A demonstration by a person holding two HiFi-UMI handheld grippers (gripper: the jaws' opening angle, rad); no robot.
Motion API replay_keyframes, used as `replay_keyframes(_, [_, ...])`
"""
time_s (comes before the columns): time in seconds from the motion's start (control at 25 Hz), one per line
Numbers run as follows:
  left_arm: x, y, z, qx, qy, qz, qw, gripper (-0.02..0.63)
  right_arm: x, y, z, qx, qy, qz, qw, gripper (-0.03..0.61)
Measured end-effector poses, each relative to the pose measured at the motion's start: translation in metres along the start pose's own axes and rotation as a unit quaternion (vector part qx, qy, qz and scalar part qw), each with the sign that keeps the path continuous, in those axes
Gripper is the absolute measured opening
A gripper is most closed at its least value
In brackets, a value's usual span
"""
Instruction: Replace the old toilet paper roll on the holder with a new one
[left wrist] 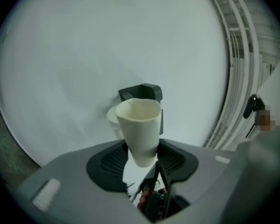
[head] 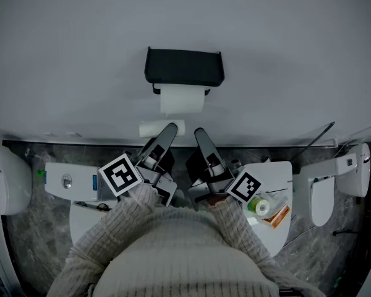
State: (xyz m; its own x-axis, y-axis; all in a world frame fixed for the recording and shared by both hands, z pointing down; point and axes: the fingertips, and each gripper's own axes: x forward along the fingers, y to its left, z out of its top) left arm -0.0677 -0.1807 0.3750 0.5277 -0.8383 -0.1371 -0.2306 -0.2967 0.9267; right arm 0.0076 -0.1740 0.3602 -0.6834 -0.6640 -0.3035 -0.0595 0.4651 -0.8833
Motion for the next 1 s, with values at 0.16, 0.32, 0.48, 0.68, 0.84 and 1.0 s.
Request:
replay_keyframes(0.16, [0.004,-0.0012,0.0003,0.006,0.006,-0.004,1.0,0.181,0.0014,0.0,0.0002,-0.003,0.01,0.0,1.0,0.0])
replay_keyframes(0.32, [0.0072,-0.0028,0.004,0.014,0.016,-0.005,0.9998,0.179,0.0048,0.0006,-0.0004,-0.013,0.023,-0.002,1.0,0.0])
replay_keyframes(0.48, [0.0068,-0.0061,0.0071,0.019,0.026,-0.002,0.9995,0.181,0.0052,0.0037,-0.0013,-0.021,0.031,-0.007,0.999,0.0])
replay_keyframes(0.68, [0.0055,-0.0057,0.0069,0.028,0.033,-0.002,0.9991,0.181,0.0035,0.0023,-0.001,-0.018,0.036,-0.009,0.999,0.0])
replay_keyframes(0.84, [0.0075,-0.0044,0.0048,0.026,0.041,-0.003,0.9988,0.179,0.0034,-0.0007,0.0011,-0.019,0.039,-0.012,0.999,0.0])
replay_keyframes(1.0, [0.0075,-0.0053,0.0041,0.024,0.043,-0.002,0.9988,0.18,0.0023,-0.004,0.0009,-0.017,0.042,-0.017,0.999,0.0])
